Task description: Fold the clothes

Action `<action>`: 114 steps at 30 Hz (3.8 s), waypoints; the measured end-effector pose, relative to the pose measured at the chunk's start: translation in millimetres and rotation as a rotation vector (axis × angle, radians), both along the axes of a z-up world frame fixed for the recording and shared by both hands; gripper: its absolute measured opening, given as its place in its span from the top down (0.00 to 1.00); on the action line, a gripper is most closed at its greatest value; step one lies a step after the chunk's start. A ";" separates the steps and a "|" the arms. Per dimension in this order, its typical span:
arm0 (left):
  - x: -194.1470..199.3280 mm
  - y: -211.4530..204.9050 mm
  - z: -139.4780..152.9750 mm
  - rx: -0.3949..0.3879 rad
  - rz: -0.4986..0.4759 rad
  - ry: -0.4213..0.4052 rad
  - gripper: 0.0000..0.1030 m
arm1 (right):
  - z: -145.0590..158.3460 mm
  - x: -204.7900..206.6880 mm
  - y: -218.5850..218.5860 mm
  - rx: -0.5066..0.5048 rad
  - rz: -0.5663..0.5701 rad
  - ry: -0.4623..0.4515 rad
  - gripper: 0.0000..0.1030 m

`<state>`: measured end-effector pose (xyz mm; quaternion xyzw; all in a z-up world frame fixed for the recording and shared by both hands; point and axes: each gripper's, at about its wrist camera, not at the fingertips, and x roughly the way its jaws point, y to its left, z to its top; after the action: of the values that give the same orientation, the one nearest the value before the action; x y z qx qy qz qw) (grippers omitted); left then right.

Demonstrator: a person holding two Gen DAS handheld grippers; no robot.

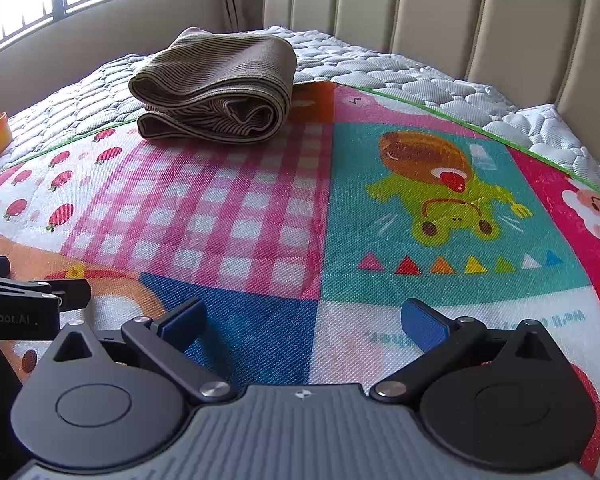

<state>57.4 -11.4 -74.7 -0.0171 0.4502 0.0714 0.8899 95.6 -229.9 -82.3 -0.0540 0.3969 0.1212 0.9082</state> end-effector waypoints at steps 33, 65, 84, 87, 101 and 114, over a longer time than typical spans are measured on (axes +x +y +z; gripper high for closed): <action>5.2 3.9 0.7 -0.031 0.018 0.035 0.00 | -1.1 1.6 -1.0 -0.006 0.003 -0.004 0.00; 4.7 5.0 0.5 -0.039 0.031 0.025 0.00 | -0.8 0.3 -1.2 -0.010 0.004 0.004 0.00; 4.6 4.5 0.3 -0.038 0.032 0.026 0.00 | -0.6 1.1 -2.6 -0.013 0.012 0.005 0.00; 4.5 4.3 0.4 -0.036 0.031 0.026 0.00 | -0.7 0.7 -2.4 -0.014 0.012 0.004 0.00; 4.4 4.6 0.3 -0.034 0.029 0.025 0.00 | -0.8 0.5 -1.5 -0.016 0.013 0.001 0.00; 4.6 4.1 0.0 -0.032 0.029 0.024 0.00 | -0.7 0.2 -2.0 -0.018 0.013 -0.001 0.00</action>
<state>62.0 -7.3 -74.7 -0.0371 0.4614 0.0775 0.8830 95.8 -232.0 -83.0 -0.0647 0.3969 0.1238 0.9072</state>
